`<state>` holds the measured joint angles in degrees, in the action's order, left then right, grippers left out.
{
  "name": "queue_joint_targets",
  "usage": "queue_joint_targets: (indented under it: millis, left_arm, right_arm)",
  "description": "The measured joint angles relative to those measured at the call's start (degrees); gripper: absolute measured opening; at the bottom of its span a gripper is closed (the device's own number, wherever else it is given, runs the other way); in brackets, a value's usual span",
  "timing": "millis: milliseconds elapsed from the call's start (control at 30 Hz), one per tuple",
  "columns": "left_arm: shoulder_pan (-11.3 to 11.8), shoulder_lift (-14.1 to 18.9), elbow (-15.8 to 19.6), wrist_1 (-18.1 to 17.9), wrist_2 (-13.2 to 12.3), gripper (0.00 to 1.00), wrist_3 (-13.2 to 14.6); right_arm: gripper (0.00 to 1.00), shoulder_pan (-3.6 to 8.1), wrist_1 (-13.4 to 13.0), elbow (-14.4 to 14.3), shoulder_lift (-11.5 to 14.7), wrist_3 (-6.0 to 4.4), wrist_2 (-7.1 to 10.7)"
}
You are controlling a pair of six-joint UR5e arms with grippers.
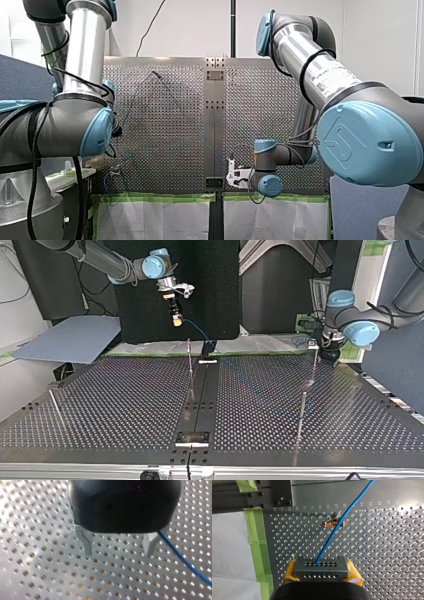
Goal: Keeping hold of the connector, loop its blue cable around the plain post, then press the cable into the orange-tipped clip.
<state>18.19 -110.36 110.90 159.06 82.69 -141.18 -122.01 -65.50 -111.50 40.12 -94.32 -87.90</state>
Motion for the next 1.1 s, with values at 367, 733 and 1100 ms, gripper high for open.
queue_joint_targets:
  millis: [367, 733, 1100]
  left_arm:
    - [-1.3, 1.5, 0.9, -1.3, -4.8, 1.00, 2.9]
    - [-3.1, 5.8, 1.4, 4.5, -7.0, 1.00, 6.9]
    - [-4.9, 10.2, 5.4, 5.9, -11.8, 1.00, 7.4]
  right_arm:
    - [0.00, -0.21, -0.2, 0.0, 0.0, 0.00, 0.00]
    - [0.00, -0.35, -0.3, 0.1, 0.0, 0.00, 0.00]
    - [0.00, -0.46, -0.3, 0.2, 0.0, 0.00, 0.00]
